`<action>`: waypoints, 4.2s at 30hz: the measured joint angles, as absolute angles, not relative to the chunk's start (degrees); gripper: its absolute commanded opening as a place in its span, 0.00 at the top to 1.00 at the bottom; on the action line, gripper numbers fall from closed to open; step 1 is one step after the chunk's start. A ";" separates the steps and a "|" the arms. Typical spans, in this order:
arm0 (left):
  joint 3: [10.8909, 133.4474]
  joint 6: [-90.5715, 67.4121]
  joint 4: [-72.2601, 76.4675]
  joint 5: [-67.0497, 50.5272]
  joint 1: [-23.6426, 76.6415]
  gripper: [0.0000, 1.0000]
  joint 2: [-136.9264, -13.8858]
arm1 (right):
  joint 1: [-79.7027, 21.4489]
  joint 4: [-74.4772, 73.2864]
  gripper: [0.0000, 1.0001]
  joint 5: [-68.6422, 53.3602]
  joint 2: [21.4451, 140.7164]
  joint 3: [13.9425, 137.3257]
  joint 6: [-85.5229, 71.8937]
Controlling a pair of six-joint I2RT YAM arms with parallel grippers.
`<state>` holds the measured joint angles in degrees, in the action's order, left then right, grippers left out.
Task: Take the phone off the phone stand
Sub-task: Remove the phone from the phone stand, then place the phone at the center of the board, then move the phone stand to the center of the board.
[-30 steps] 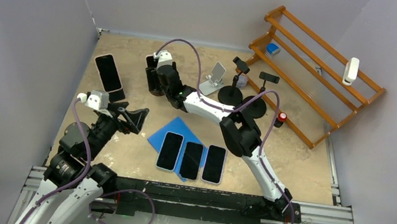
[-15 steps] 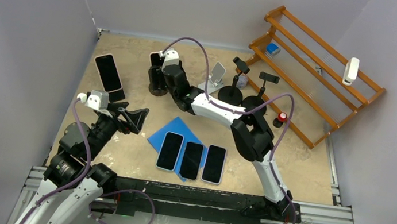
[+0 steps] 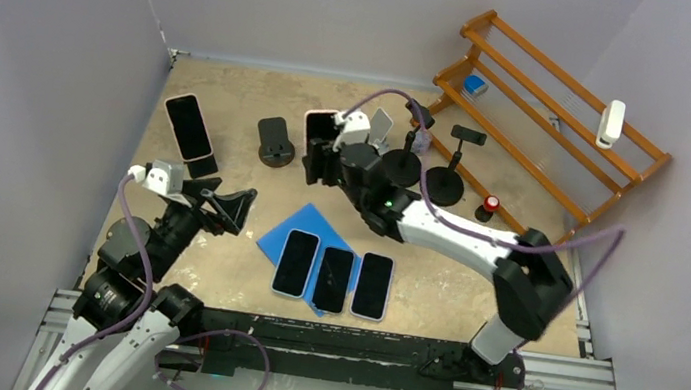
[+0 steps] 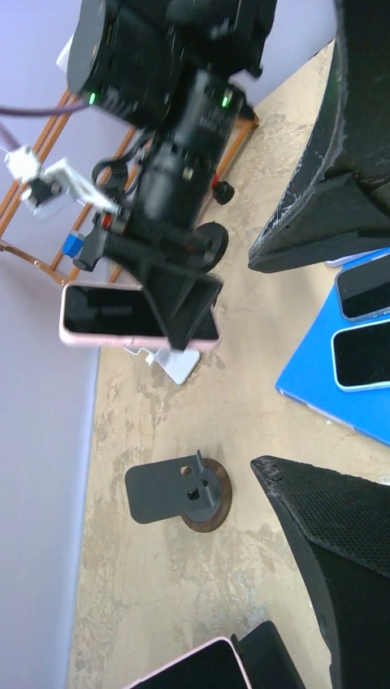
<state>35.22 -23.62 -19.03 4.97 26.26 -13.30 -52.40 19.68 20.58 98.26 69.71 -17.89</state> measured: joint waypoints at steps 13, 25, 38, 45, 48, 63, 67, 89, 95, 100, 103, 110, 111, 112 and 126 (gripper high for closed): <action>35.24 -24.03 -19.05 4.97 26.26 0.19 -12.78 | -52.60 0.25 0.49 20.45 67.81 48.21 -28.67; 35.24 -24.75 -19.11 4.91 26.26 0.19 -12.62 | -51.24 -24.18 0.51 18.22 62.74 44.34 -46.17; 35.24 -24.93 -19.16 4.62 26.28 0.18 -11.44 | -47.44 -33.47 0.54 11.51 60.42 36.21 -55.75; 35.22 -24.93 -19.16 4.67 26.63 0.18 -10.61 | -46.81 -34.63 0.50 10.72 66.59 36.29 -55.81; 35.22 -24.93 -19.16 4.64 26.85 0.18 -10.35 | -46.81 -35.24 0.49 10.74 69.06 36.60 -55.46; 35.24 -24.93 -19.16 4.71 27.79 0.18 -9.74 | -44.93 -35.97 0.37 10.66 72.77 38.24 -52.99; 35.22 -24.93 -19.16 4.71 27.83 0.18 -9.74 | -44.93 -36.01 0.34 10.41 73.93 38.57 -52.12; 35.22 -24.93 -19.16 4.71 27.97 0.18 -9.74 | -44.60 -37.17 0.19 9.02 78.81 40.49 -49.15; 35.24 -24.93 -19.16 4.73 28.10 0.18 -9.74 | -44.62 -38.68 0.13 8.75 78.48 40.71 -49.01; 35.22 -24.93 -19.16 4.73 28.21 0.18 -9.74 | -44.62 -40.25 0.09 8.82 76.42 41.41 -49.36; 35.24 -24.93 -19.16 4.73 28.21 0.19 -9.74 | -44.60 -40.62 0.08 8.82 75.46 41.69 -49.58; 35.24 -24.93 -19.18 4.73 28.21 0.19 -9.82 | -44.62 -44.62 0.12 10.66 72.25 46.50 -50.30; 35.24 -24.93 -19.18 4.73 28.21 0.19 -9.85 | -44.62 -44.77 0.12 11.09 71.53 47.83 -50.33; 35.24 -24.93 -19.20 4.73 28.21 0.19 -9.89 | -44.62 -44.49 0.13 11.29 70.30 49.76 -50.30; 35.24 -24.93 -19.46 4.73 28.21 0.20 -12.82 | -44.62 -10.20 0.30 10.41 59.86 48.51 -44.16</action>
<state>35.24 -24.93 -19.46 4.73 28.21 -12.82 -44.62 -10.20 10.41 59.86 48.51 -44.16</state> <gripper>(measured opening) 0.804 0.716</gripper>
